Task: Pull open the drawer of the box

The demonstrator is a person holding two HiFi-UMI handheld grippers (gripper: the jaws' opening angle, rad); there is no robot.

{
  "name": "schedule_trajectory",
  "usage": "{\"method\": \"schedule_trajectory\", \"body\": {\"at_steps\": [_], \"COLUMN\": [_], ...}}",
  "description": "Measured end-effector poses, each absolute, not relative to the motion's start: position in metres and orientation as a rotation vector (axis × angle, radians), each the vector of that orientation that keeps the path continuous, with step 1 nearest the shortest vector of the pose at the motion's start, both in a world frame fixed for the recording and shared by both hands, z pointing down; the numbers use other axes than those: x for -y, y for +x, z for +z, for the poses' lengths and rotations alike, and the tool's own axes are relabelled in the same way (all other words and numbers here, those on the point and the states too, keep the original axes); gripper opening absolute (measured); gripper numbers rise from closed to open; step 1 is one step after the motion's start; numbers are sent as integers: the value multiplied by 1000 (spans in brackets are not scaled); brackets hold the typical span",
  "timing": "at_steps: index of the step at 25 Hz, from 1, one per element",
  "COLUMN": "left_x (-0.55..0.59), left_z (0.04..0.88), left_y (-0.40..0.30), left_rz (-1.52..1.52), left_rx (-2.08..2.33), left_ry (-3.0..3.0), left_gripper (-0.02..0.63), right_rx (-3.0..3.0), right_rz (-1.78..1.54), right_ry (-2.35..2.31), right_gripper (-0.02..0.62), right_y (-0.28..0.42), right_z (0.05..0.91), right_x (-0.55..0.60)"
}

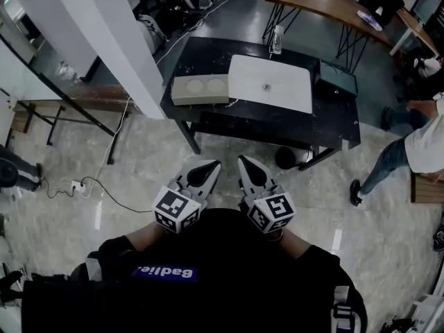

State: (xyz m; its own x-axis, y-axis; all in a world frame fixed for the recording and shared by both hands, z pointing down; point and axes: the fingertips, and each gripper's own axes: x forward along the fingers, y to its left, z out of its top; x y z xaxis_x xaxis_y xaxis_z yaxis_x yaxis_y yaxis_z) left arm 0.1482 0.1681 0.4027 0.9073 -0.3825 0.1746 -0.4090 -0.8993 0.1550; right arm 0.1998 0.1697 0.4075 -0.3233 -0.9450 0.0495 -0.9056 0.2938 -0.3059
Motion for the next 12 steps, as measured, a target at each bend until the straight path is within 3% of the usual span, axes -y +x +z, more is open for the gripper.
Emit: {"method": "schedule_trajectory", "body": {"at_steps": [12], "left_x": [-80], "left_z": [415], "left_y": [154], "left_rz": [132], "left_rx": [558], "left_ry": [2824], "left_gripper": [2], "right_rx": [-2423], "right_rz": [-427], "right_ry": [-1834], "right_gripper": [0], "right_y": [209], "right_z": [417], "right_x": [-92]}}
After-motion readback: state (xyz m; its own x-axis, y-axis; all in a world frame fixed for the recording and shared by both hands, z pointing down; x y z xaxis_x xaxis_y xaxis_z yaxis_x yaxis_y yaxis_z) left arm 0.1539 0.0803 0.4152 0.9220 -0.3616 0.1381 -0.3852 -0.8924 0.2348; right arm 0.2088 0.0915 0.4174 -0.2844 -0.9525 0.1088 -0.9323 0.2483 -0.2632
